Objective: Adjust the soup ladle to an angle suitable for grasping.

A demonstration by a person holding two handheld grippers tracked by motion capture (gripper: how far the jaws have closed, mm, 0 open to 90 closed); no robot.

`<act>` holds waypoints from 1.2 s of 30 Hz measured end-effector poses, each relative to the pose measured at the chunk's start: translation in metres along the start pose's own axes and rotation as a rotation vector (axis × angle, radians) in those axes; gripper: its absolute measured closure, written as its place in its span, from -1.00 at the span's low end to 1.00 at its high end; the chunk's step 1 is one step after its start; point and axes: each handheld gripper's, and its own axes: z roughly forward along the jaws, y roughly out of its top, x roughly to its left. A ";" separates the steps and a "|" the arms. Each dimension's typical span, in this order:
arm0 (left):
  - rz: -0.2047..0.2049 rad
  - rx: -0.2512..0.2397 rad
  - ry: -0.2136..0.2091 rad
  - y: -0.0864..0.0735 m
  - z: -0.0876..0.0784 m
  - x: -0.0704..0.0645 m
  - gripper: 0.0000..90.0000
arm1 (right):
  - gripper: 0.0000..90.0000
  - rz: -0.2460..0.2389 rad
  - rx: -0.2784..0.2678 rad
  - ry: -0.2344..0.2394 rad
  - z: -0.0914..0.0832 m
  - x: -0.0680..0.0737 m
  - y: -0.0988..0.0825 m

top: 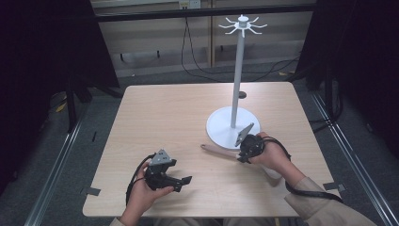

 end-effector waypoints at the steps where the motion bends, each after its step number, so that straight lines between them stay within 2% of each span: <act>1: -0.002 0.000 -0.001 0.000 0.000 0.000 -0.80 | 0.76 0.000 -0.018 0.002 -0.003 -0.001 -0.002; 3: -0.003 0.002 -0.001 0.000 0.001 0.000 -0.80 | 0.76 0.002 -0.057 -0.017 -0.008 -0.003 -0.005; 4: 0.001 0.004 0.000 0.000 0.001 0.000 -0.80 | 0.76 0.006 -0.086 -0.016 -0.013 -0.003 -0.007; 5: 0.003 0.004 0.001 0.001 0.001 -0.001 -0.80 | 0.76 0.006 -0.086 -0.016 -0.013 -0.003 -0.007; 7: 0.002 -0.001 -0.001 0.001 0.001 -0.001 -0.80 | 0.76 0.021 -0.120 -0.015 -0.019 -0.003 -0.009; 11: -0.005 -0.002 -0.002 0.001 0.001 -0.001 -0.80 | 0.76 0.020 -0.200 -0.029 -0.030 -0.001 -0.010; 15: -0.007 -0.004 -0.002 0.000 0.001 -0.002 -0.80 | 0.76 0.053 -0.259 -0.042 -0.039 -0.001 -0.012; 16: -0.007 -0.004 -0.002 0.000 0.001 -0.002 -0.80 | 0.76 0.065 -0.291 -0.054 -0.042 -0.001 -0.014; 18: -0.008 -0.005 -0.002 0.000 0.002 -0.002 -0.80 | 0.76 0.062 -0.308 -0.057 -0.043 -0.002 -0.015; 20: -0.006 -0.004 -0.003 0.000 0.002 -0.002 -0.80 | 0.76 0.087 -0.322 -0.070 -0.046 -0.002 -0.017; 22: -0.007 -0.004 -0.003 0.001 0.002 -0.002 -0.80 | 0.76 0.096 -0.367 -0.065 -0.048 -0.002 -0.019; 29: -0.007 -0.003 -0.002 0.000 0.002 -0.002 -0.80 | 0.76 0.137 -0.473 -0.102 -0.060 -0.004 -0.024; 35: -0.005 -0.002 -0.004 0.000 0.002 -0.002 -0.80 | 0.77 0.179 -0.538 -0.125 -0.068 -0.005 -0.029; 36: -0.005 -0.002 -0.004 0.000 0.002 -0.002 -0.80 | 0.77 0.190 -0.563 -0.132 -0.070 -0.005 -0.030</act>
